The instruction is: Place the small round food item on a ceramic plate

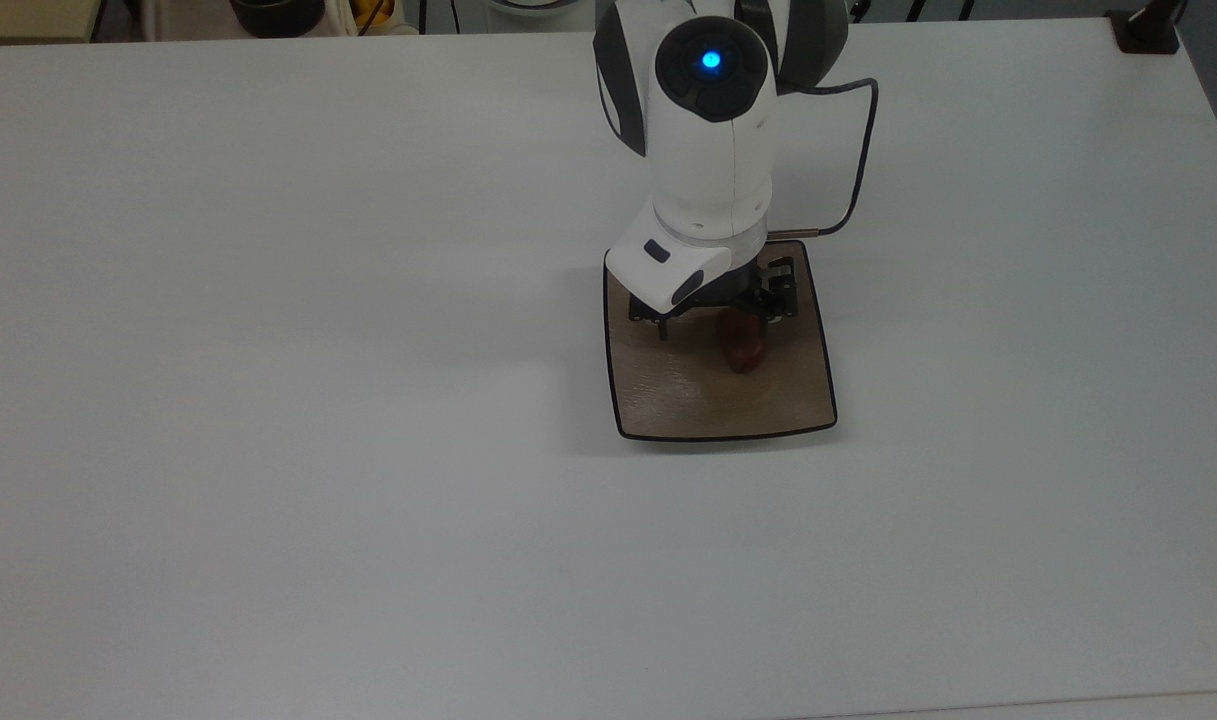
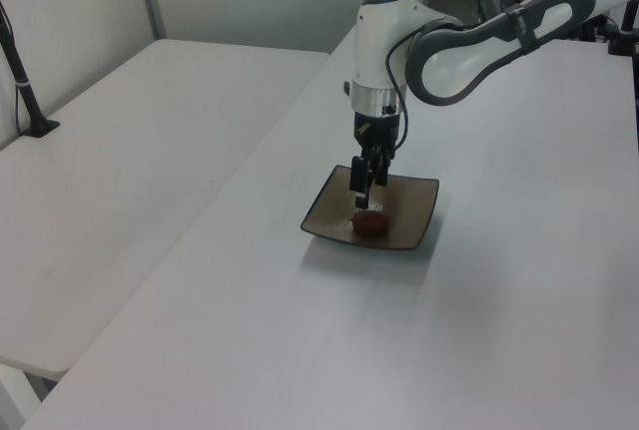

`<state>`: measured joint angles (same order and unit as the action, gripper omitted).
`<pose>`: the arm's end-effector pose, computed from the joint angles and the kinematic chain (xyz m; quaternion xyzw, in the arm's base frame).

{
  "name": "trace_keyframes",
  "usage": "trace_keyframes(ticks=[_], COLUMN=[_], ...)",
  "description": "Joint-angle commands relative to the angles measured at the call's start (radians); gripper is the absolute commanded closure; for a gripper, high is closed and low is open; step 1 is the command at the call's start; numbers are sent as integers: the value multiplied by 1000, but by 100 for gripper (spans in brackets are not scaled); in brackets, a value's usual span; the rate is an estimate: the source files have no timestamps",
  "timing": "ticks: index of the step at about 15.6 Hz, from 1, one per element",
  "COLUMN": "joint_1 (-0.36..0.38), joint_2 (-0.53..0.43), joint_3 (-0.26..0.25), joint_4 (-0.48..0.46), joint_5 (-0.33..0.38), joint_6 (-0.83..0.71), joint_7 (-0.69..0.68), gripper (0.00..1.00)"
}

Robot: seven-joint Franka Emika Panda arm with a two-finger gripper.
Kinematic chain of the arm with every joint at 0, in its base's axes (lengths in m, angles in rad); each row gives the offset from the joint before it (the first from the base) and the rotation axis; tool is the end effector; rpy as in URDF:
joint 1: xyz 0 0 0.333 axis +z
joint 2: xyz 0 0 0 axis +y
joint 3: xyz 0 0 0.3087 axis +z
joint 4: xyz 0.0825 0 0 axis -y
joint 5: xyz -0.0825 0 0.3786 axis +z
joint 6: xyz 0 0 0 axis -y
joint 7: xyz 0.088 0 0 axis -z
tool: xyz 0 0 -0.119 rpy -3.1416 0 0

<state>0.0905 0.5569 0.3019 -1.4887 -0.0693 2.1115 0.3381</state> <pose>0.6631 0.2337 0.3525 -0.9977 -0.0185 -0.0255 0.0605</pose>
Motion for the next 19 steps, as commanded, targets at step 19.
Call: trace_keyframes(ticks=[19], joint_1=[-32], joint_2=[-426], joint_3=[-115], joint_4=[-238], joint_5=[-99], joint_6=[-461], joint_7=[-284], gripper=[0])
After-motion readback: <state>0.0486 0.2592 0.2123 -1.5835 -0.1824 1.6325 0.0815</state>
